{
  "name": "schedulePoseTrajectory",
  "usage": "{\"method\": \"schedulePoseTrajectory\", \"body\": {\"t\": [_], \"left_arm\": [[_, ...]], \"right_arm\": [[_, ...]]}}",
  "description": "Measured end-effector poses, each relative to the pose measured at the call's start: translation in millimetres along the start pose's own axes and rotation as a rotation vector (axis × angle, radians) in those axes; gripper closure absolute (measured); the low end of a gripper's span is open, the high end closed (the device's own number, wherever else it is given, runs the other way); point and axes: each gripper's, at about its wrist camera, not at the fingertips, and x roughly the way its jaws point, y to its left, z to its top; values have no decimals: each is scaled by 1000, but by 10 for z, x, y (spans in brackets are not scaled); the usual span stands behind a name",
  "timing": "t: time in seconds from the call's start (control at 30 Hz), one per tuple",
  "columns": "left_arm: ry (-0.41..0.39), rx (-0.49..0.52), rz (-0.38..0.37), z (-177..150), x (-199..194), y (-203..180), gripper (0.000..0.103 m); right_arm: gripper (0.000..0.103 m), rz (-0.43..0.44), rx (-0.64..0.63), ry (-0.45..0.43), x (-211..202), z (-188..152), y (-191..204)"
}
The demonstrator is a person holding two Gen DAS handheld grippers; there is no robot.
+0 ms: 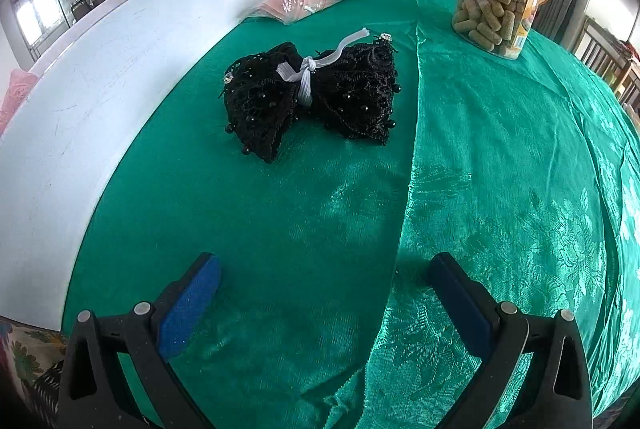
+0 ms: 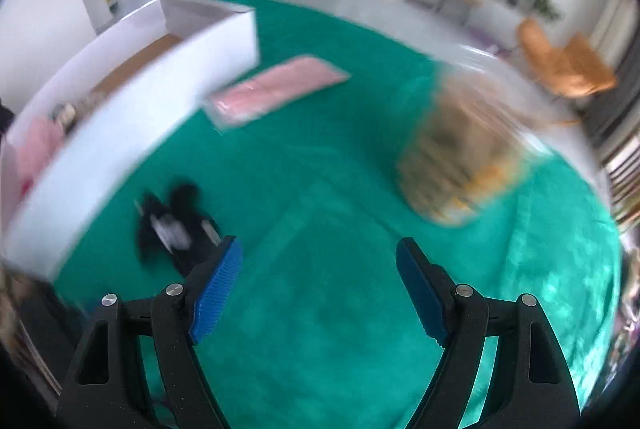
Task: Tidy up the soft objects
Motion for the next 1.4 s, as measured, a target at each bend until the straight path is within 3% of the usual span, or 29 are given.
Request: {"method": "schedulePoseTrajectory", "body": {"t": [0.17, 0.3, 0.47, 0.57, 0.6, 0.63, 0.73, 0.83, 1.0, 1.17, 1.23, 1.3, 1.4], "left_arm": [[-2, 3, -3, -1, 1, -5, 0], [-6, 9, -8, 14, 11, -12, 0], [-9, 14, -12, 46, 43, -13, 0], [-12, 18, -14, 50, 47, -22, 0], [-13, 19, -14, 51, 48, -24, 0], [-12, 18, -14, 51, 50, -24, 0], [-16, 13, -11, 52, 51, -25, 0], [-18, 10, -8, 52, 46, -23, 0], [-19, 7, -5, 18, 24, -22, 0], [-19, 2, -1, 4, 22, -25, 0], [-19, 2, -1, 10, 23, -27, 0], [-19, 1, -1, 4, 18, -19, 0], [-20, -4, 2, -2, 12, -23, 0]], "right_arm": [[21, 144, 199, 142, 795, 878, 110], [21, 199, 356, 195, 1391, 1146, 84], [18, 153, 407, 212, 1793, 1258, 126], [28, 25, 215, 225, 1826, 1340, 328], [51, -17, 170, 217, 1806, 1332, 369], [59, -29, 132, 201, 1764, 1308, 401], [77, -66, 87, 170, 1563, 1201, 388], [80, -35, 73, 117, 1205, 1059, 307], [80, 39, 41, -4, 271, 650, 85], [79, 76, 125, -118, -730, -127, -551], [79, 48, 187, -146, -941, -456, -820], [77, -43, 245, -151, -1032, -805, -1143], [77, -148, 358, -81, -707, -1223, -1643]]}}
